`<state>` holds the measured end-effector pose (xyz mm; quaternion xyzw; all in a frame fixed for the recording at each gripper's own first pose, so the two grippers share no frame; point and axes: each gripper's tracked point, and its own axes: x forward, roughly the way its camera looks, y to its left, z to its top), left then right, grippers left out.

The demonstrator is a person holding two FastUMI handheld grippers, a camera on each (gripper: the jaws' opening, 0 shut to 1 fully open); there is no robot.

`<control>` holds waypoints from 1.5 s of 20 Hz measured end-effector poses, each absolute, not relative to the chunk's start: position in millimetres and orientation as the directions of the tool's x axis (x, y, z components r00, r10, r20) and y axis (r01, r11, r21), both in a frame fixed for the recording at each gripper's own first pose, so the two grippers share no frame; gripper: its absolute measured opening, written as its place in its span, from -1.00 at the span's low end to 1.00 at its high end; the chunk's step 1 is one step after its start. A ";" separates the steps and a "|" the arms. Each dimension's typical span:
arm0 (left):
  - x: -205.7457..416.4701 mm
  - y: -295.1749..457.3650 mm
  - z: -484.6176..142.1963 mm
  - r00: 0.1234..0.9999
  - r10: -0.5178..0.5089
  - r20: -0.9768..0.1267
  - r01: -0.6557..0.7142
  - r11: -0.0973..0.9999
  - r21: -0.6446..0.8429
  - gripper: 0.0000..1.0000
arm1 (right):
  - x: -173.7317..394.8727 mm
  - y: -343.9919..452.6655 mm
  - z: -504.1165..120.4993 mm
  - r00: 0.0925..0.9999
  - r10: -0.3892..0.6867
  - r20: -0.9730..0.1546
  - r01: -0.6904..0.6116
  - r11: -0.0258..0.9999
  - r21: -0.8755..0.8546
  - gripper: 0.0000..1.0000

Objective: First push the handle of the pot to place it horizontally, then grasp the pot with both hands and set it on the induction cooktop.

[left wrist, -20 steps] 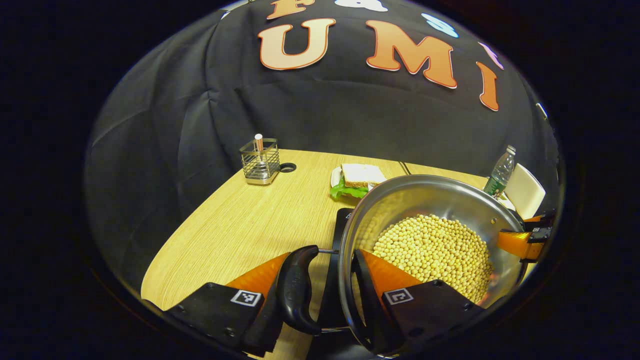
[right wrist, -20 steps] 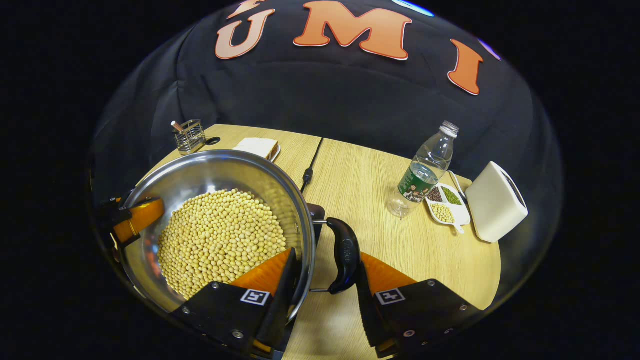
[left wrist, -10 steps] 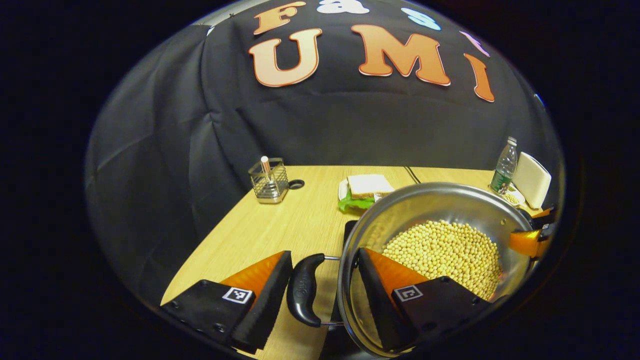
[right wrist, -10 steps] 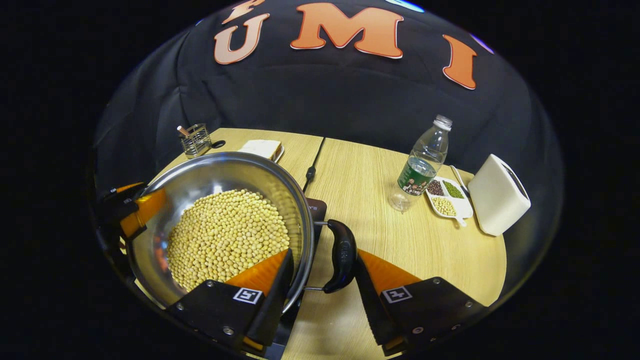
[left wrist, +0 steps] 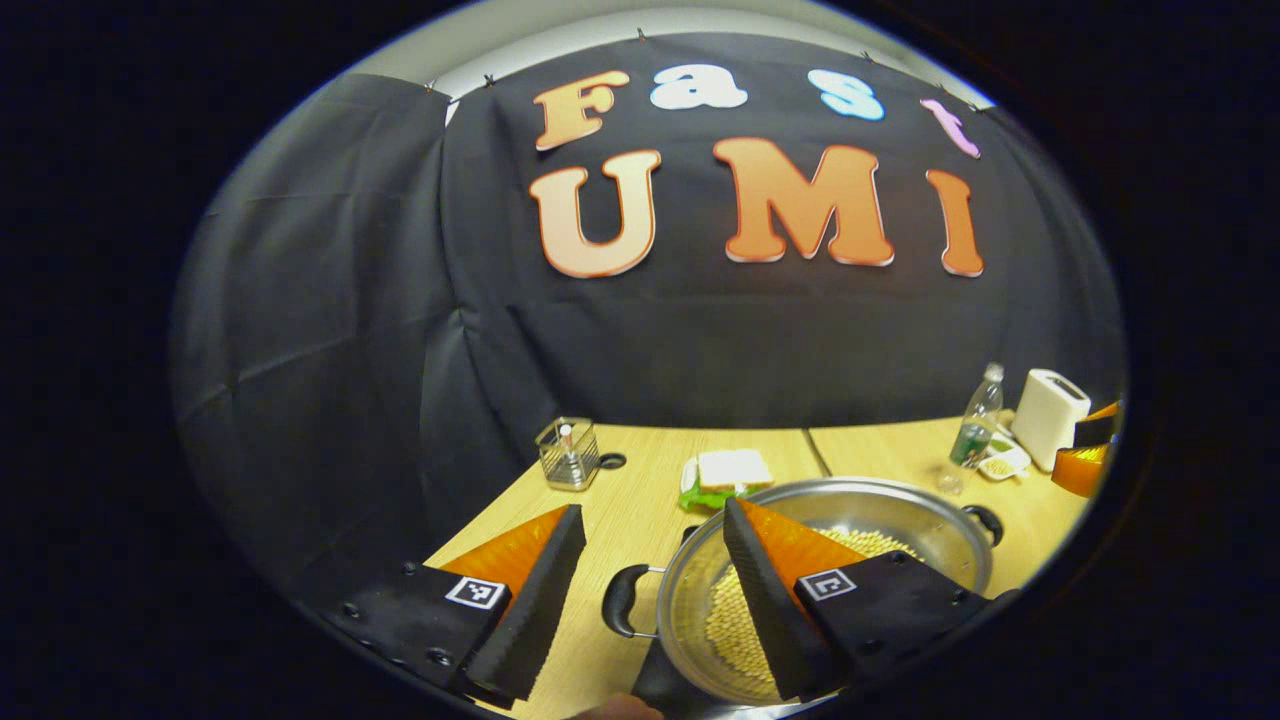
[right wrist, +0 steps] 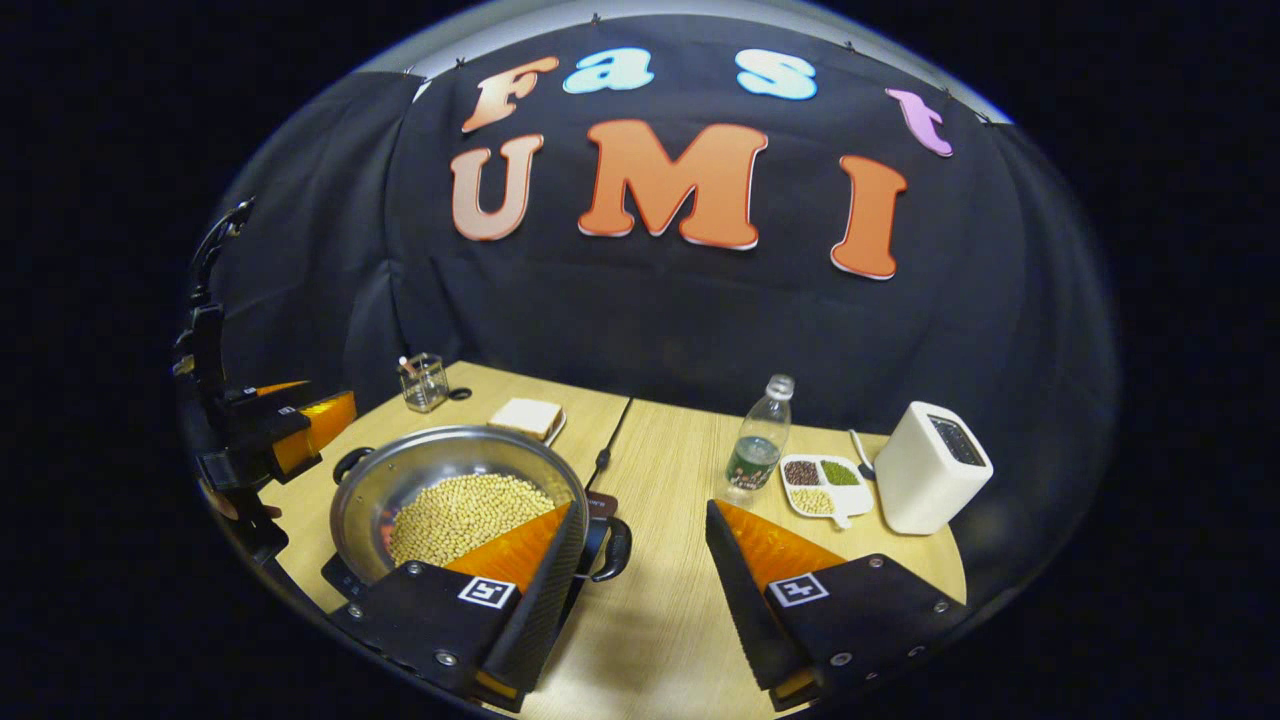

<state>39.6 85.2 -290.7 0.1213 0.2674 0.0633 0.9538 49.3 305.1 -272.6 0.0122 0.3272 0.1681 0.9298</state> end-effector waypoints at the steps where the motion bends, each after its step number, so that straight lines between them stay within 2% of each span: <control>1: 38.7 75.7 -280.0 0.863 0.166 -0.477 -0.054 0.969 0.239 0.82 | 47.3 292.2 -257.7 0.752 0.321 -0.576 -0.303 0.944 0.130 0.57; 4: 42.2 43.3 -239.6 0.902 0.110 -0.418 -0.045 0.985 0.164 0.82 | 46.8 249.0 -215.5 0.815 0.305 -0.492 -0.293 0.951 0.104 0.68; 5: 38.9 31.2 -220.9 0.915 0.088 -0.394 -0.032 0.989 0.147 0.67 | 46.2 233.2 -197.7 0.838 0.303 -0.453 -0.289 0.952 0.100 0.70; 6: 35.5 20.7 -201.6 0.929 0.069 -0.365 -0.020 0.991 0.135 0.90 | 45.6 217.8 -181.7 0.861 0.298 -0.413 -0.284 0.954 0.096 0.72; 11: 16.5 -26.7 -109.4 0.979 -0.022 -0.203 0.040 0.995 0.086 0.86 | 34.7 142.3 -116.9 0.933 0.239 -0.268 -0.235 0.971 0.047 0.75; 15: -0.5 -33.8 -58.3 0.995 0.000 -0.097 0.011 0.992 0.122 0.84 | 11.3 91.6 -84.8 0.956 0.215 -0.202 -0.207 0.976 0.062 0.75; 16: -4.3 -37.0 -47.1 0.997 0.001 -0.075 0.008 0.993 0.115 0.70 | 5.9 80.8 -77.9 0.959 0.212 -0.190 -0.205 0.977 0.057 0.77; 19: -17.0 -40.6 -16.9 0.999 -0.012 -0.030 0.015 0.995 0.095 0.86 | -1.6 50.5 -54.7 0.970 0.189 -0.151 -0.188 0.982 0.018 0.82; 22: -28.6 -40.9 5.8 1.000 -0.009 -0.007 0.010 0.998 0.056 0.86 | -7.0 31.2 -30.1 0.982 0.168 -0.092 -0.170 0.985 -0.019 0.92; 26: -38.0 -30.6 38.0 0.998 0.030 0.052 -0.034 0.997 0.075 0.84 | -9.3 18.6 -13.3 0.980 0.193 -0.044 -0.196 0.978 -0.073 0.89; 27: -42.8 -31.5 44.5 0.997 0.038 0.064 -0.043 0.996 0.084 0.79 | -7.8 13.3 -11.5 0.981 0.188 -0.041 -0.191 0.978 -0.080 0.89; 30: -51.6 -38.6 59.0 0.995 0.040 0.096 -0.049 0.994 0.097 0.84 | -6.7 10.4 -4.8 0.978 0.204 -0.033 -0.206 0.977 -0.062 0.89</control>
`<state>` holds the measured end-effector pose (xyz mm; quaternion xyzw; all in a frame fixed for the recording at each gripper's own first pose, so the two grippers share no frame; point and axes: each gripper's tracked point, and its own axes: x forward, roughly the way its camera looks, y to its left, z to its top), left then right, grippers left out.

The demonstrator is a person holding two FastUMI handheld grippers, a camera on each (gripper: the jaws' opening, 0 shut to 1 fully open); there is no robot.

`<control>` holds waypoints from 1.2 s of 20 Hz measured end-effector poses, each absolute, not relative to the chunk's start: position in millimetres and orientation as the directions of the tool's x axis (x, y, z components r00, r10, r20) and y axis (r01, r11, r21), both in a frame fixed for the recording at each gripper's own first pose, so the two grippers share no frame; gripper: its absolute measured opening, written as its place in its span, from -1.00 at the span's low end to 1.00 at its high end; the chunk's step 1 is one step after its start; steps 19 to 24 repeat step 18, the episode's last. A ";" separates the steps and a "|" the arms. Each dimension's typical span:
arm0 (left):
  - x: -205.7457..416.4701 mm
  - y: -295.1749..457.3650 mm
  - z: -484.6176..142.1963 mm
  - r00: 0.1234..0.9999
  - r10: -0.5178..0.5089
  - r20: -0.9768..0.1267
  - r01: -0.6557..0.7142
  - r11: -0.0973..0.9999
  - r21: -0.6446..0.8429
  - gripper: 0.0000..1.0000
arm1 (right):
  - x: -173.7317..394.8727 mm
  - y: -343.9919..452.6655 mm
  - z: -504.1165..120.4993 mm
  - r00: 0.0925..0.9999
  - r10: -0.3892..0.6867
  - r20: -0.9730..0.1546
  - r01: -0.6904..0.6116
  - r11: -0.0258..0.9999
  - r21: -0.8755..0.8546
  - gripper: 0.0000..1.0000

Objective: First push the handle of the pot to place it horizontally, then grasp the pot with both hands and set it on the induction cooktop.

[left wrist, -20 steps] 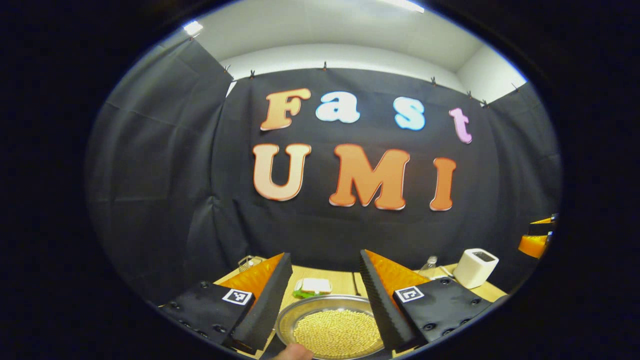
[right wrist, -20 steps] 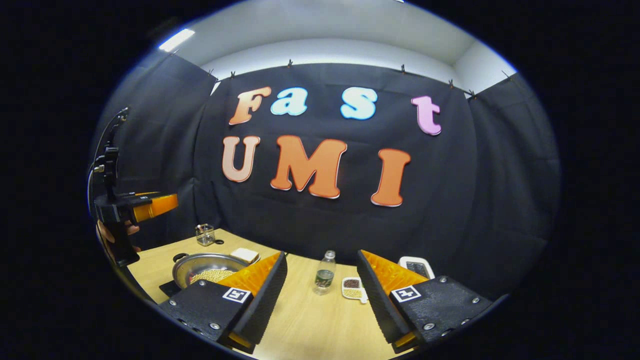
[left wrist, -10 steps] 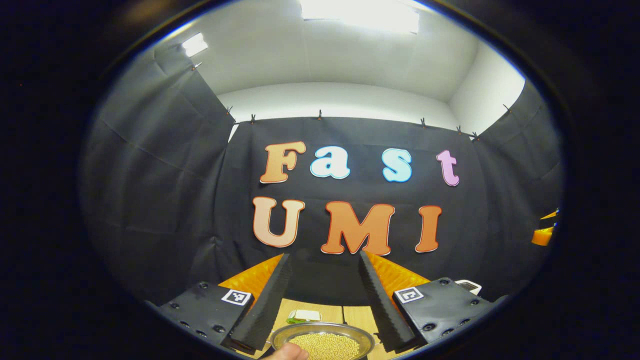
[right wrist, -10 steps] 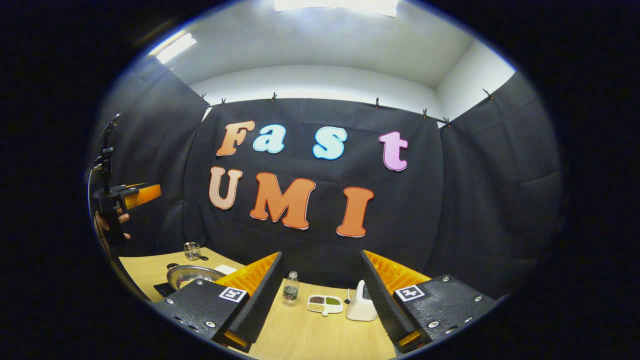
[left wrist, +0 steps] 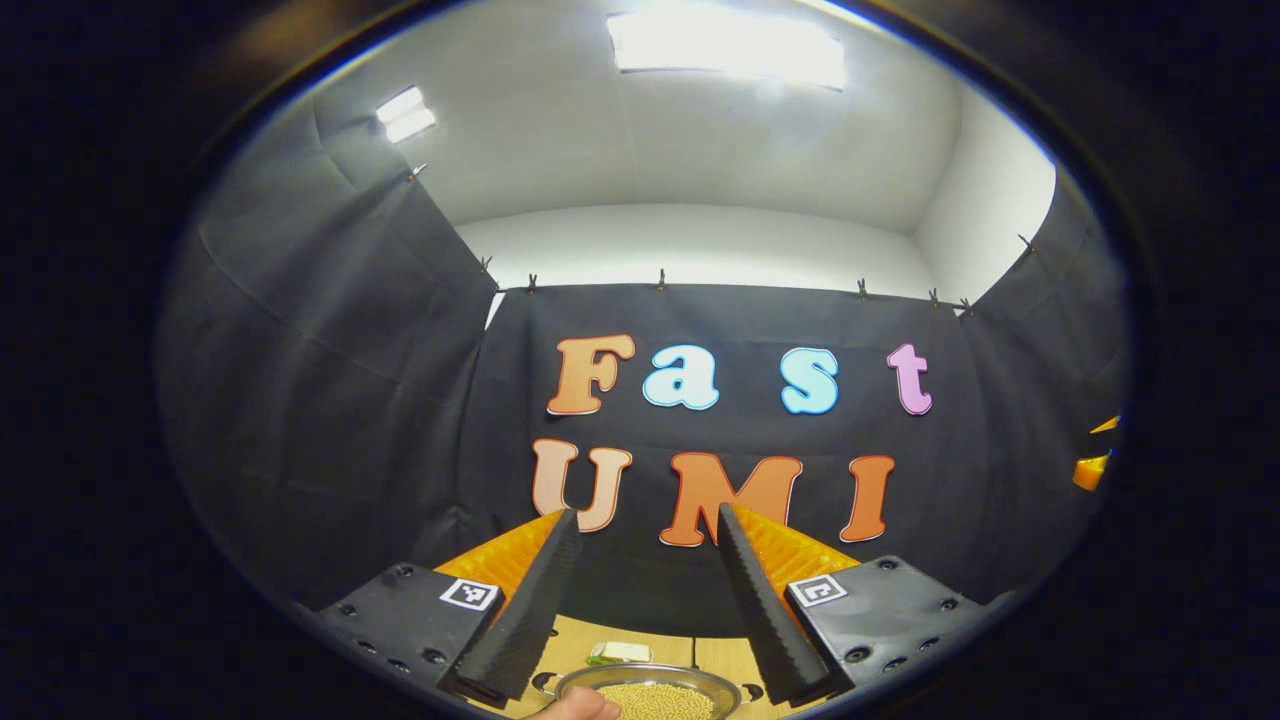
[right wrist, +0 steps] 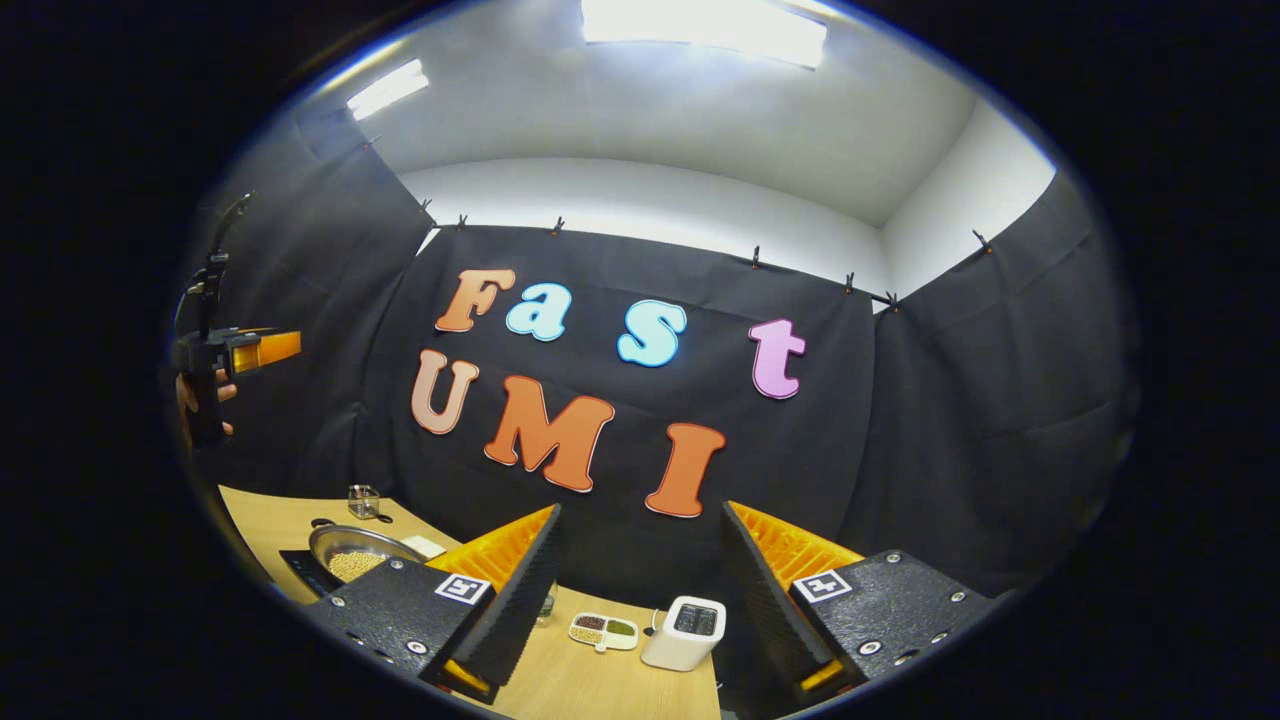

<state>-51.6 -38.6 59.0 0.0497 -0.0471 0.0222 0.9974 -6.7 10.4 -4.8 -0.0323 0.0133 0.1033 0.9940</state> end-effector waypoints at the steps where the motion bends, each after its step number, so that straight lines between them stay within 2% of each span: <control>1: -54.0 -42.8 62.8 0.994 0.033 0.107 -0.043 0.995 0.094 0.84 | -6.4 11.3 -1.6 0.977 0.213 -0.027 -0.214 0.976 -0.048 0.92; 4: -56.6 -67.1 69.9 0.993 -0.014 0.119 0.003 0.996 0.088 0.75 | -2.8 6.0 7.9 0.976 0.218 0.005 -0.218 0.975 -0.041 0.89; 7: -53.5 -90.1 61.5 0.993 -0.069 0.094 0.063 0.996 0.068 0.82 | -1.1 -0.1 12.3 0.977 0.209 0.032 -0.207 0.977 -0.055 0.89; 9: -46.0 -89.2 56.2 0.994 -0.073 0.077 0.068 0.996 0.064 0.90 | 3.7 -10.0 6.2 0.983 0.180 0.015 -0.179 0.982 -0.061 0.94; 10: -41.5 -89.4 52.3 0.995 -0.070 0.064 0.066 0.996 0.066 0.83 | 3.9 -13.5 6.4 0.985 0.172 0.007 -0.171 0.984 -0.052 0.90; 11: -37.4 -87.3 48.9 0.996 -0.066 0.052 0.062 0.996 0.069 0.89 | 5.7 -15.3 4.5 0.986 0.166 -0.001 -0.166 0.985 -0.042 0.89; 12: -35.0 -85.7 45.8 0.997 -0.062 0.041 0.059 0.996 0.070 0.75 | 7.2 -17.6 2.8 0.987 0.160 -0.006 -0.160 0.987 -0.030 0.90; 13: -33.0 -85.2 42.0 0.998 -0.060 0.031 0.057 0.996 0.073 0.75 | 7.4 -19.1 2.7 0.988 0.156 -0.008 -0.156 0.988 -0.023 0.90; 15: -29.9 -80.2 40.1 0.999 -0.041 0.026 0.039 0.995 0.093 0.89 | 8.4 -18.8 2.1 0.988 0.155 -0.008 -0.155 0.988 -0.018 0.89; 16: -28.2 -73.0 42.8 0.999 -0.020 0.042 0.015 0.994 0.108 0.82 | 8.7 -17.3 0.4 0.988 0.155 -0.011 -0.155 0.988 -0.020 0.89; 18: -24.7 -72.2 41.8 0.998 -0.013 0.053 0.007 0.995 0.103 0.89 | 10.6 -15.6 -5.9 0.988 0.150 -0.033 -0.151 0.988 -0.033 0.90; 24: -24.7 -72.2 41.8 0.998 -0.013 0.053 0.007 0.995 0.103 0.89 | 10.6 -15.6 -5.9 0.988 0.150 -0.033 -0.151 0.988 -0.033 0.90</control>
